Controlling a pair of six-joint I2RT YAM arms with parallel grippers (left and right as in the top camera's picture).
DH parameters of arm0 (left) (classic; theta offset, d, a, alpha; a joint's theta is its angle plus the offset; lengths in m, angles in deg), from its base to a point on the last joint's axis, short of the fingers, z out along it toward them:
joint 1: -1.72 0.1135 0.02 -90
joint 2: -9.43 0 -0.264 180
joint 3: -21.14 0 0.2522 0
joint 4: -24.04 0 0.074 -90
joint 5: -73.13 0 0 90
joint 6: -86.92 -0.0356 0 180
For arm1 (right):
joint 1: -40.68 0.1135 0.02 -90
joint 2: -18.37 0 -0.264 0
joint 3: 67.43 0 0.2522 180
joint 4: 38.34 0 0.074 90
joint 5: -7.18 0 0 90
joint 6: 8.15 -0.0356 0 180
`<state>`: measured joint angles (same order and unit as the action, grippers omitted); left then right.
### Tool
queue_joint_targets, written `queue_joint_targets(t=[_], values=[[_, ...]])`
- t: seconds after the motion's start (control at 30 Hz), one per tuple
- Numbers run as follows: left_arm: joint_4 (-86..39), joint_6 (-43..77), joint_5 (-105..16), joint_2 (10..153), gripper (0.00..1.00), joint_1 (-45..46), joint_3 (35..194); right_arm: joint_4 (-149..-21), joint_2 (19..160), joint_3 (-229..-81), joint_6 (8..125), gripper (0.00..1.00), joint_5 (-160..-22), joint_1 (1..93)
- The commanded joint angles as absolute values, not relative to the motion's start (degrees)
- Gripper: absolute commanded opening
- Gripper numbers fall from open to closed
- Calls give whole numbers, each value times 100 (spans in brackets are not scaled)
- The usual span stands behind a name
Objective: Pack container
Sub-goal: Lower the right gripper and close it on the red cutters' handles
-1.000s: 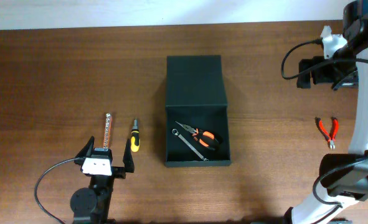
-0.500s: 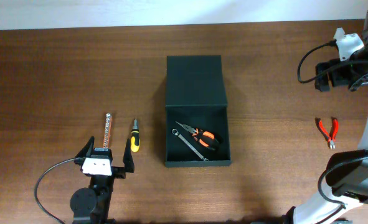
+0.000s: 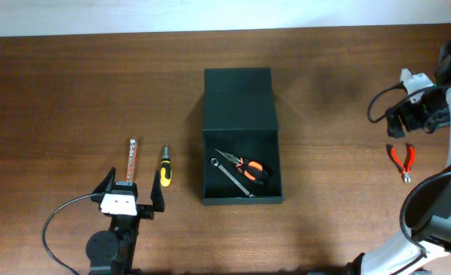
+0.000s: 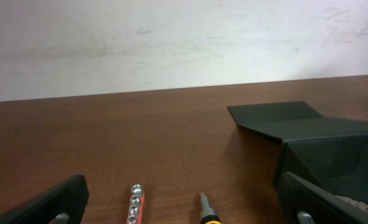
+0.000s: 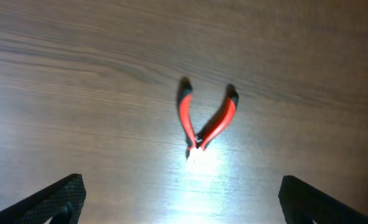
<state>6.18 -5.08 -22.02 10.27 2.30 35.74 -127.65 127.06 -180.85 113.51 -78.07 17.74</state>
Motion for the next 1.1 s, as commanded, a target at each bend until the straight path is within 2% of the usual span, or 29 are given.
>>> queue_joint_targets(t=[0.0, 0.27, 0.43, 0.63, 0.93, 1.07], values=[[601, -595, -2163, 979, 99, 269, 3542, -12632, 12568, -17866, 10966, 99, -7615, 1575], [601, -595, -2163, 979, 99, 269, 3542, -12463, 12570, -17532, 10677, 99, -7991, 1192], [601, -595, -2160, 979, 99, 269, 3542, -12308, 12570, -17200, 11746, 99, -8865, 1050], [601, -595, -2163, 979, 99, 269, 3542, -11781, 12577, -16612, 11762, 99, -8708, 836], [601, -595, -2160, 979, 99, 269, 3542, -11712, 12579, -16561, 11696, 99, -9097, 937], [601, -595, -2163, 979, 99, 269, 3542, -11602, 12614, -16561, 11062, 99, -8371, 1234]])
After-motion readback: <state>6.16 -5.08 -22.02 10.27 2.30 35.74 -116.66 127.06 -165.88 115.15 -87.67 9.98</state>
